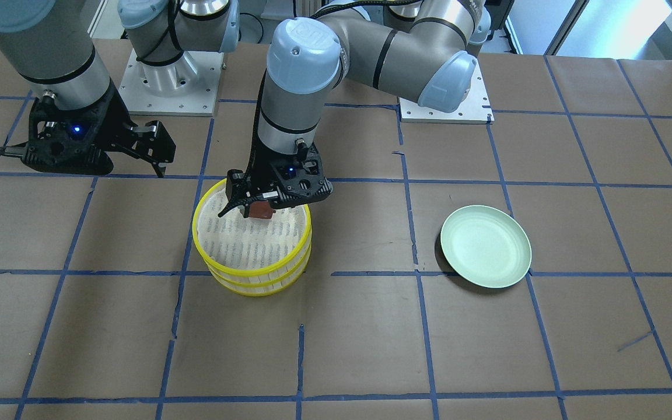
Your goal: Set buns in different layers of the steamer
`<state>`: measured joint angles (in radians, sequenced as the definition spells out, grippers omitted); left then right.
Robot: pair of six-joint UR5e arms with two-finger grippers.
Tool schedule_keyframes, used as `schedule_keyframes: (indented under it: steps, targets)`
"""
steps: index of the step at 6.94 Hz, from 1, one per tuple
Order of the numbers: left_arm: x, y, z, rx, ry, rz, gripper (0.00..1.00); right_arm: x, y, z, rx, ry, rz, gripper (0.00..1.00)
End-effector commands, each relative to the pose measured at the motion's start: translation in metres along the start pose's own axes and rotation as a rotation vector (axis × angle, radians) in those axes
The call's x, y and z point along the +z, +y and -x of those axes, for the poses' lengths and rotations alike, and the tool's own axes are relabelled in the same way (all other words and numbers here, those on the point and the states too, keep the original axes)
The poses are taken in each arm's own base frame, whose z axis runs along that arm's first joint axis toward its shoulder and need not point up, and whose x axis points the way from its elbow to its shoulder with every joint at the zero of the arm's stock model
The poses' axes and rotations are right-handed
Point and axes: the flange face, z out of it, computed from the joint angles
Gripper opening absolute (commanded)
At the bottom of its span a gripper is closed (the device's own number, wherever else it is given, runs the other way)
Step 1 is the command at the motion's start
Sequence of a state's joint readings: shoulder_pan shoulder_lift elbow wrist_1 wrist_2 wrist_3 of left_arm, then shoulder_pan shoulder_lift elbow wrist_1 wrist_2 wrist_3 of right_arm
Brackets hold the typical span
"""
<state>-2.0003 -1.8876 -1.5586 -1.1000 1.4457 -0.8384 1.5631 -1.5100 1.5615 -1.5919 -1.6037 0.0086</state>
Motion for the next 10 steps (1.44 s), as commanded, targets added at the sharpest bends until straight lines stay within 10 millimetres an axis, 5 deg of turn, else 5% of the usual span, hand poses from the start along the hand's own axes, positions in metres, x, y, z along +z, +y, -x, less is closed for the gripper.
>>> schedule_keyframes:
  steps: [1, 4, 6, 10]
  targets:
    - [-0.06, -0.026, 0.035, 0.081, -0.073, -0.018, 0.85, -0.015, 0.006, -0.001, 0.002, 0.001, -0.035, 1.0]
    - [-0.141, -0.065, 0.131, 0.345, -0.17, 0.043, 0.88, -0.029, 0.018, 0.008, -0.016, -0.001, -0.06, 1.0]
    - [-0.168, -0.083, 0.191, 0.375, -0.198, 0.062, 0.89, -0.029, 0.023, 0.024, -0.002, 0.009, -0.064, 1.0]
    - [-0.159, -0.081, 0.202, 0.452, -0.204, 0.108, 0.89, -0.031, 0.022, 0.025, -0.006, -0.001, -0.067, 1.0]
